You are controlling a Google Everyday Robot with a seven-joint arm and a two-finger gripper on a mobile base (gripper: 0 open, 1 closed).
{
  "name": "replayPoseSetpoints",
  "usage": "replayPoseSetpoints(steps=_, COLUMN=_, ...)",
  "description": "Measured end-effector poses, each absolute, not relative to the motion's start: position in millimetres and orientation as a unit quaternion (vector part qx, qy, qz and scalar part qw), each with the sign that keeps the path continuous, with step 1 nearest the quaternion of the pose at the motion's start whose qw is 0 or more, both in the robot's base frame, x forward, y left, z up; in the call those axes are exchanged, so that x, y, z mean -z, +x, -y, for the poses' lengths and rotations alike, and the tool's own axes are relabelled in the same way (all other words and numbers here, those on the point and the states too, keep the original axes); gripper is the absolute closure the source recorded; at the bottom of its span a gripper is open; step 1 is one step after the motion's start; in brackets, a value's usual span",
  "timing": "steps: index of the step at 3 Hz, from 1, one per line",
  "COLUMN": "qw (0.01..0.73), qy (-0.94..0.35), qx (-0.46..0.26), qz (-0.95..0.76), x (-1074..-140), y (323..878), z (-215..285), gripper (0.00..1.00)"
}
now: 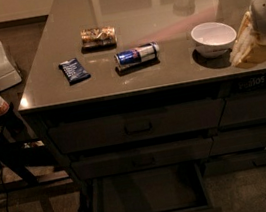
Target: Close bottom drawer
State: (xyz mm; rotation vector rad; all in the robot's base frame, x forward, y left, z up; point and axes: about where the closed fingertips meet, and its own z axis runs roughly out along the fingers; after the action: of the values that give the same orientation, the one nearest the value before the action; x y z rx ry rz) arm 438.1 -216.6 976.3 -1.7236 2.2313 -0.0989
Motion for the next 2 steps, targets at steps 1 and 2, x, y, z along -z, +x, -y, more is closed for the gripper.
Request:
replayPoseSetpoints(steps=1, qw=0.162, qy=-0.595, qx=0.026, qz=-0.787, x=-968, y=433, z=218, gripper=1.0)
replayPoseSetpoints(steps=2, qw=0.172, qy=-0.585, qx=0.01, qz=-0.793, x=-943, y=409, z=209, gripper=1.0)
